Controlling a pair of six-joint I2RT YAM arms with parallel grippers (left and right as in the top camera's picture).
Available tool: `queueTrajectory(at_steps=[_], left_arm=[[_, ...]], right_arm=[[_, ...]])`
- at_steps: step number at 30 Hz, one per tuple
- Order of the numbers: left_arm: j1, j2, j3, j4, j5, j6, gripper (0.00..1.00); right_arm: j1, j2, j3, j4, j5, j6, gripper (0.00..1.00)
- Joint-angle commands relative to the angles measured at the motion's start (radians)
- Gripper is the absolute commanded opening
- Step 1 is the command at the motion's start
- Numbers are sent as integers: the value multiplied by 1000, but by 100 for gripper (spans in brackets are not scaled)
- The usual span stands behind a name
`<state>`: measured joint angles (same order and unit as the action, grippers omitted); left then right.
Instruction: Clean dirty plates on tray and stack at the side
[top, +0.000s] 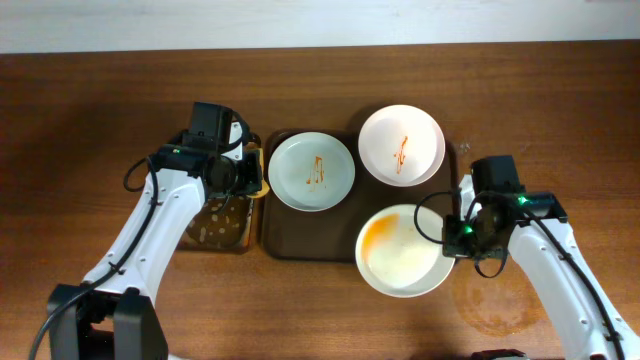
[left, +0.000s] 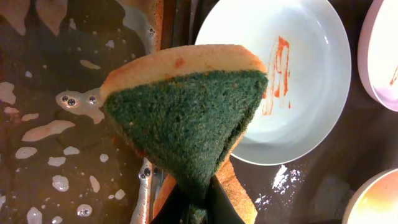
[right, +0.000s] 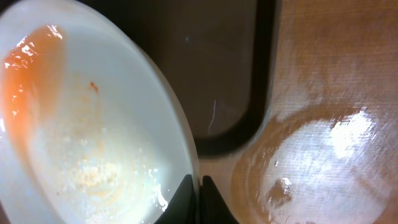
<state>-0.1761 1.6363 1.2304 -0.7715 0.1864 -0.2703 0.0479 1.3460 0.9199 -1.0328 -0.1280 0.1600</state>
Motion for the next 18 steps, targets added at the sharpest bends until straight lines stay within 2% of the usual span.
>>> queueTrajectory(at_steps=[1,6,12,14,16,18], left_arm=[[2,-8,1,0,11,19,0],[2,-8,0,-2,11,18,0],[2,-8,1,-4,11,18,0],[2,-8,1,-4,11,18,0],[2,-8,1,-4,11,18,0],[2,-8,1,-4,11,18,0]], right_arm=[[4,2,19,4,-29,14,4],[3,2,19,155,-18,41,4],[4,2,19,-26,-23,40,4],[3,2,19,39,8,47,4],[2,2,19,159,6,129,4],[3,2,19,182,-6,148,4]])
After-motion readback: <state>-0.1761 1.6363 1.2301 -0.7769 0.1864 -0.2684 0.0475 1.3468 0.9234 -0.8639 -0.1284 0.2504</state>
